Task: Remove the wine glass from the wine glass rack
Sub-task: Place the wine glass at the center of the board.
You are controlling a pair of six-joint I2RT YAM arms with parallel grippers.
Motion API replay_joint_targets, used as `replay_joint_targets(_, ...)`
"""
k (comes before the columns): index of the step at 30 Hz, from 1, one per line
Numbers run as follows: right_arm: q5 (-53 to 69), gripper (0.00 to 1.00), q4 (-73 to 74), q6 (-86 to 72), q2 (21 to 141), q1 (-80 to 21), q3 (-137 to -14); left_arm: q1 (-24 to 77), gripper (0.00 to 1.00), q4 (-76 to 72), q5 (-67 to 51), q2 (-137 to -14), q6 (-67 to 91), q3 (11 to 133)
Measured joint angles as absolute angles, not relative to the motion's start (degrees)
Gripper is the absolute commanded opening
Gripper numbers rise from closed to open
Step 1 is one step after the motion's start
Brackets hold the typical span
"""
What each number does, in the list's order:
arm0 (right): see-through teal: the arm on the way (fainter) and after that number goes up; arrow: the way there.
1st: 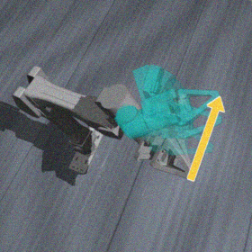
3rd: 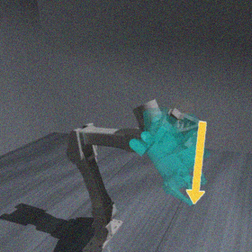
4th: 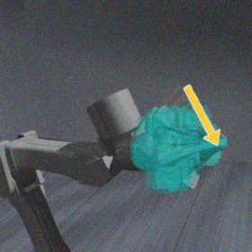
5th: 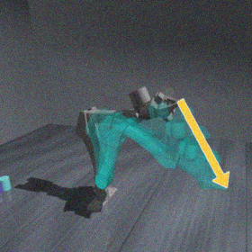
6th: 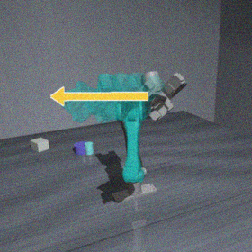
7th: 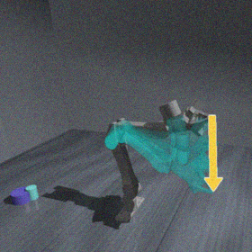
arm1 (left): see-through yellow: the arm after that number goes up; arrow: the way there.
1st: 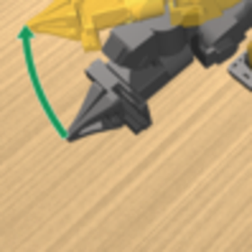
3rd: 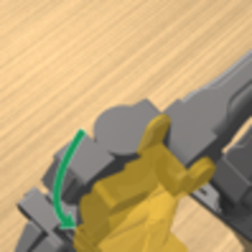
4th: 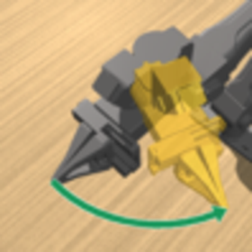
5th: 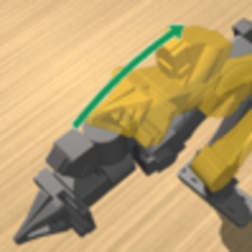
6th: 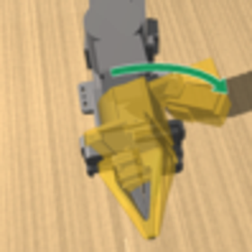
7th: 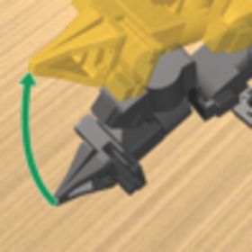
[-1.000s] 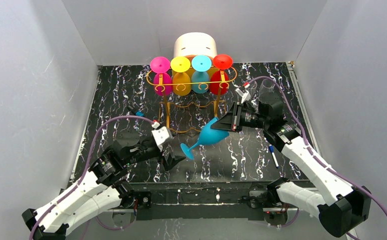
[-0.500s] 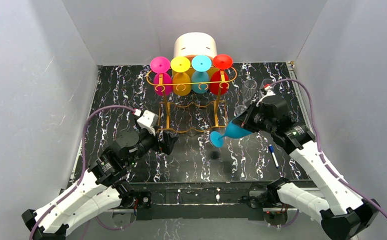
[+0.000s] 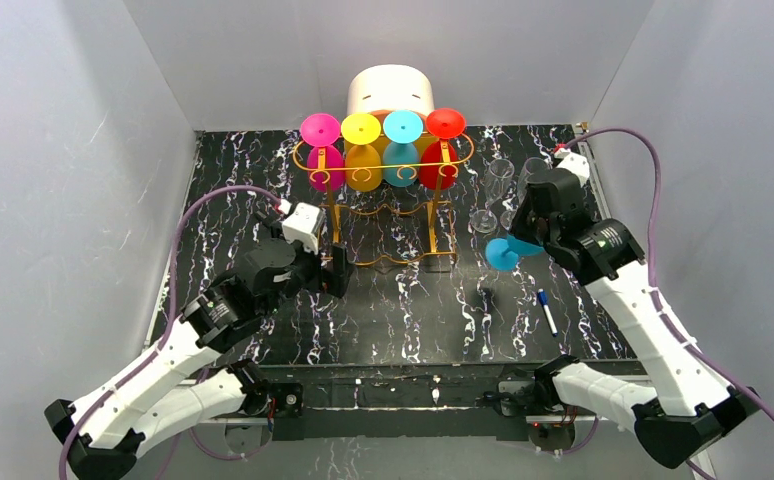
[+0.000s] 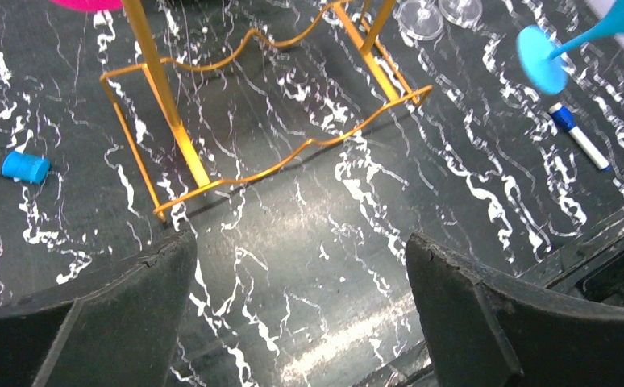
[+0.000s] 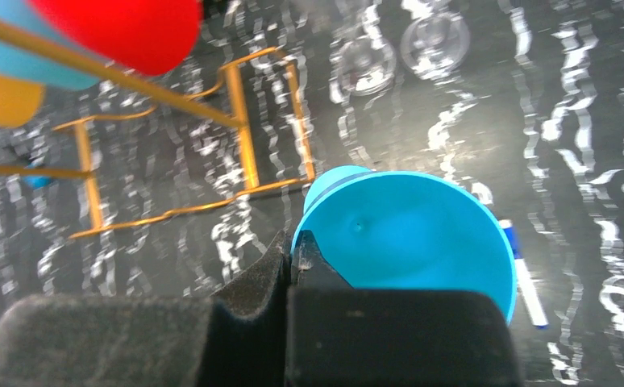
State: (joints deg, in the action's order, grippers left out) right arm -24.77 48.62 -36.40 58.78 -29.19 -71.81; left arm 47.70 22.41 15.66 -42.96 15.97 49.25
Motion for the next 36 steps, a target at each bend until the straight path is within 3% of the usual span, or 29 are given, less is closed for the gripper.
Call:
replay_joint_targets(7, -29.7, 0.01, 51.2, -31.7, 60.9, -21.1, -71.8, 47.7, 0.98, 26.2, 15.4, -42.9, 15.9, 49.3)
replay_joint_targets(17, -23.2, 0.01, 42.6, -29.6, 66.4, -2.7, -67.5, 47.7, 0.98, 29.5, 15.0, -41.9, 16.5, 49.3)
replay_joint_targets(36, -18.7, 0.01, 31.2, -25.6, 85.9, -0.7, -71.2, 47.7, 0.98, 32.6, 15.7, -39.3, 16.8, 49.3)
